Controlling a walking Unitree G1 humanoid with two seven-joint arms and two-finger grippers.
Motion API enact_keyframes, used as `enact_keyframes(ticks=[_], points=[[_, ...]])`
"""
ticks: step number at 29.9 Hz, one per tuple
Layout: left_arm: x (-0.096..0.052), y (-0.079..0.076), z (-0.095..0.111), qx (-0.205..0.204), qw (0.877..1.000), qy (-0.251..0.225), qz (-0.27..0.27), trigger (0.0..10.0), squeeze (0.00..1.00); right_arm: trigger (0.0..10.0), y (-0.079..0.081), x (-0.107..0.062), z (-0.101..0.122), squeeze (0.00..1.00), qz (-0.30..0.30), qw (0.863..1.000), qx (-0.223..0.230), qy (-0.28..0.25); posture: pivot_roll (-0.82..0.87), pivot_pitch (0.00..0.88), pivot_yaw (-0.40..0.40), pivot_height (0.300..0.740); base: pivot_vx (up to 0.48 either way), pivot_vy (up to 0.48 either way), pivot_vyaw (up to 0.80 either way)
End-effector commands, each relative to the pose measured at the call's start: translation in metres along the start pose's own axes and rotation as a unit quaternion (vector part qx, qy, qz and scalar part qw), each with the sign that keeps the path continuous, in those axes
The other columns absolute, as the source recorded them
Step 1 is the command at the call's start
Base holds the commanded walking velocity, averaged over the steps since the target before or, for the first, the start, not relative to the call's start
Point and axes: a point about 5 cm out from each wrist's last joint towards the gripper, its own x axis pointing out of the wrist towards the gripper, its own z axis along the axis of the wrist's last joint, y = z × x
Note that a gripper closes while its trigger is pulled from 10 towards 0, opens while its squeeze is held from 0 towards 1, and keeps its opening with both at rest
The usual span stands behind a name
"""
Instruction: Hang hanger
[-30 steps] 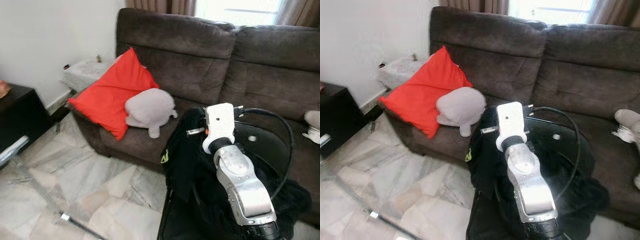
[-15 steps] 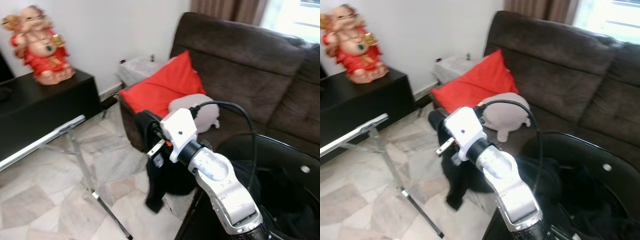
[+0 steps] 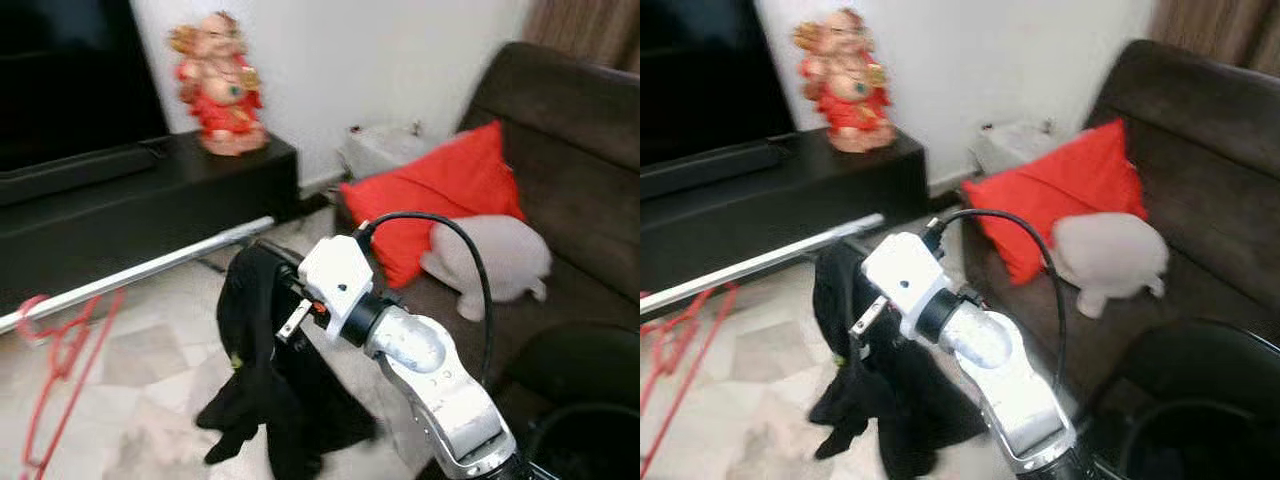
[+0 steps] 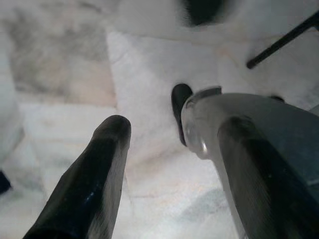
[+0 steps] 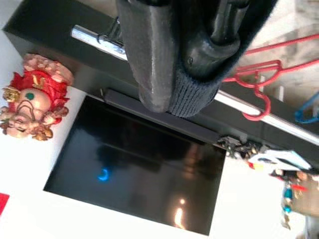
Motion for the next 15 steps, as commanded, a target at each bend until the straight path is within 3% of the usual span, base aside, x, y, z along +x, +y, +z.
enact_keyframes(ticks=[1,3,4,5,9,11,12,15], points=[[0.0,-0.006,-0.006,0.001,1.0,0.013,-0.006,10.0,0.0,10.0,-0.02,-0.006,0.0,0.0,-0.067,0.998,0.02,0.003,-0.06,0.0,0.011,0.74,0.0,0.0,0.0],[0.0,-0.006,-0.006,-0.003,1.0,0.013,-0.004,10.0,0.0,10.0,-0.036,-0.014,-0.011,0.0,-0.13,0.99,0.052,0.025,-0.05,0.0,0.01,0.74,0.0,0.0,0.0],[0.0,-0.006,-0.006,-0.003,1.0,0.013,-0.004,10.0,0.0,10.0,-0.036,-0.014,-0.011,0.0,-0.13,0.99,0.052,0.025,-0.05,0.0,0.01,0.74,0.0,0.0,0.0],[0.0,-0.006,-0.006,-0.004,1.0,0.012,-0.002,10.0,0.0,10.0,-0.052,-0.025,-0.024,0.0,-0.194,0.977,0.075,0.051,-0.05,0.0,0.009,0.74,0.0,0.0,0.0],[0.0,-0.004,-0.005,-0.004,1.0,0.011,0.006,10.0,0.0,10.0,-0.077,-0.066,-0.063,0.0,-0.311,0.934,0.117,0.128,-0.05,0.0,0.012,0.74,0.0,0.0,0.0],[0.0,-0.004,-0.005,-0.003,1.0,0.011,0.007,10.0,0.0,10.0,-0.079,-0.075,-0.071,0.0,-0.321,0.928,0.116,0.147,-0.05,0.0,0.013,0.74,0.0,0.0,0.0],[0.0,-0.004,-0.005,-0.003,1.0,0.009,0.011,10.0,0.0,10.0,-0.081,-0.087,-0.084,0.0,-0.342,0.917,0.128,0.161,-0.06,0.001,0.015,0.74,0.0,0.0,0.0],[0.0,-0.003,-0.005,-0.003,1.0,0.007,0.016,10.0,0.0,10.0,-0.084,-0.098,-0.097,0.0,-0.367,0.902,0.145,0.173,-0.06,0.004,0.015,0.74,0.0,0.0,0.0]])
